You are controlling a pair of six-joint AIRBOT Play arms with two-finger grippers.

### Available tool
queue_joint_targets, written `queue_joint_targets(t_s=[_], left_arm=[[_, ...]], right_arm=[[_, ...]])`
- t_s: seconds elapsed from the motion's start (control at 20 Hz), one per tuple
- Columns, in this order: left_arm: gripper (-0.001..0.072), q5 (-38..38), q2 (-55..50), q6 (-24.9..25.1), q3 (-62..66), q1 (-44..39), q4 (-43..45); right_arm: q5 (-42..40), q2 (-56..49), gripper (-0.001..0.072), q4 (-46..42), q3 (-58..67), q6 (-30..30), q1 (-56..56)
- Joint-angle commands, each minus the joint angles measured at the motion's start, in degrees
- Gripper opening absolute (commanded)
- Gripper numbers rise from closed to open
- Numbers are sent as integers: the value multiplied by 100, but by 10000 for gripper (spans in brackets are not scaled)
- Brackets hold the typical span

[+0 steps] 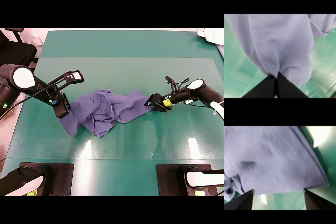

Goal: Fold the shirts.

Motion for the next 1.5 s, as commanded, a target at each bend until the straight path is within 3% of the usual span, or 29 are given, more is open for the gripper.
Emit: queue_joint_targets(t_s=[0.0,0.2,0.35,0.5,0.75,1.2,1.35,1.45], left_arm=[[24,52,-4,0,-4,-2,-2],[24,190,-4,0,-4,-2,-22],[24,205,-4,0,-4,-2,-24],[23,208,-4,-2,-4,-2,-44],[24,184,-4,-2,-4,-2,-63],[24,188,-4,-4,-4,-2,-286],[24,186,-4,-4,-4,-2,-286],[24,186,-2,-4,-4,-2,-286]], right_arm=[[87,-63,685,321,39,66,-146],[354,409,660,258,37,380,-299],[302,678,660,-310,-13,984,-354],[26,763,659,-251,-625,1064,-354],[-1106,763,646,758,-1384,839,-339],[-1631,385,644,855,-1401,1010,179],[-1803,98,458,1432,-1399,828,581],[-1985,85,414,1729,-1373,800,822]])
